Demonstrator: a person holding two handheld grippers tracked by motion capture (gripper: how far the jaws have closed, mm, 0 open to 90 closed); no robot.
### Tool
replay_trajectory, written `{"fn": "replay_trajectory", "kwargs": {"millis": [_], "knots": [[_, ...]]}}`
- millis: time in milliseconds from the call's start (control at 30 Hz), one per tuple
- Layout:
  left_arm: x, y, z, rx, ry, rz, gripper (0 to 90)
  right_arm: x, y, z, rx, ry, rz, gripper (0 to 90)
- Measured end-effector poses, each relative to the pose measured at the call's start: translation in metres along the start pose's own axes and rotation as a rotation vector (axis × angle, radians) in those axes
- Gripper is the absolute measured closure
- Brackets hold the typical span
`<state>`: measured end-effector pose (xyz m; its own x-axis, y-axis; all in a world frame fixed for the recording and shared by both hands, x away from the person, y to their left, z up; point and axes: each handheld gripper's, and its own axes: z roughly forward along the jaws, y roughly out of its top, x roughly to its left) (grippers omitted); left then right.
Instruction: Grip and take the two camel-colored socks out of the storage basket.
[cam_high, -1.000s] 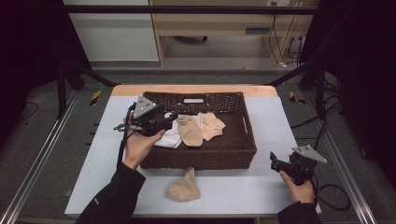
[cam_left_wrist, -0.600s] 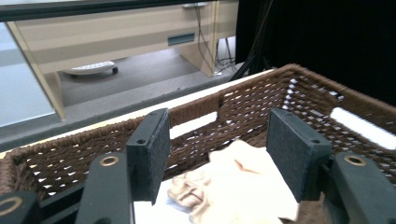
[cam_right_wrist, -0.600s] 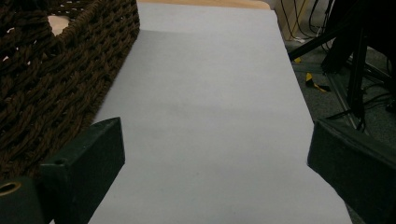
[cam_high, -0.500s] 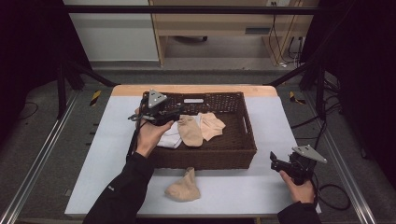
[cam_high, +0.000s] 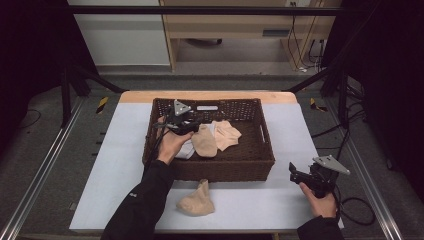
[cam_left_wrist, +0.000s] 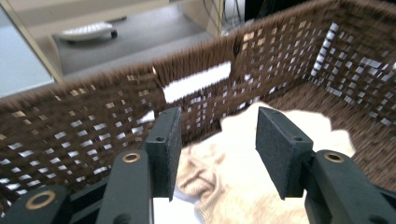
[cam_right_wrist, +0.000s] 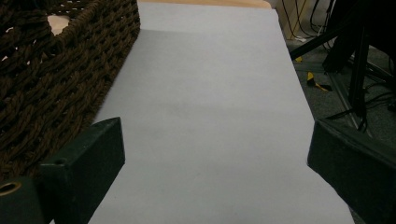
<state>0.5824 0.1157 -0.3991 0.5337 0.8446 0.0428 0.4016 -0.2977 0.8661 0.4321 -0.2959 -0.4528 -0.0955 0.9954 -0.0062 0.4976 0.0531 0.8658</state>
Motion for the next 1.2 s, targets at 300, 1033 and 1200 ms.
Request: {"fn": "replay_trajectory", "kwargs": {"millis": [300,1033,1200], "knots": [[0.001,-0.008,0.013,0.072,-0.003,0.008,52.3,0.001,0.0,0.0,0.002,0.0,-0.003,4.4],[0.005,-0.024,0.034,0.27,-0.034,0.043,45.8,0.001,0.0,0.001,0.005,0.002,-0.008,4.6],[0.006,-0.027,0.037,0.31,-0.057,0.04,50.8,0.002,0.0,0.001,0.006,0.003,-0.005,4.6]]}}
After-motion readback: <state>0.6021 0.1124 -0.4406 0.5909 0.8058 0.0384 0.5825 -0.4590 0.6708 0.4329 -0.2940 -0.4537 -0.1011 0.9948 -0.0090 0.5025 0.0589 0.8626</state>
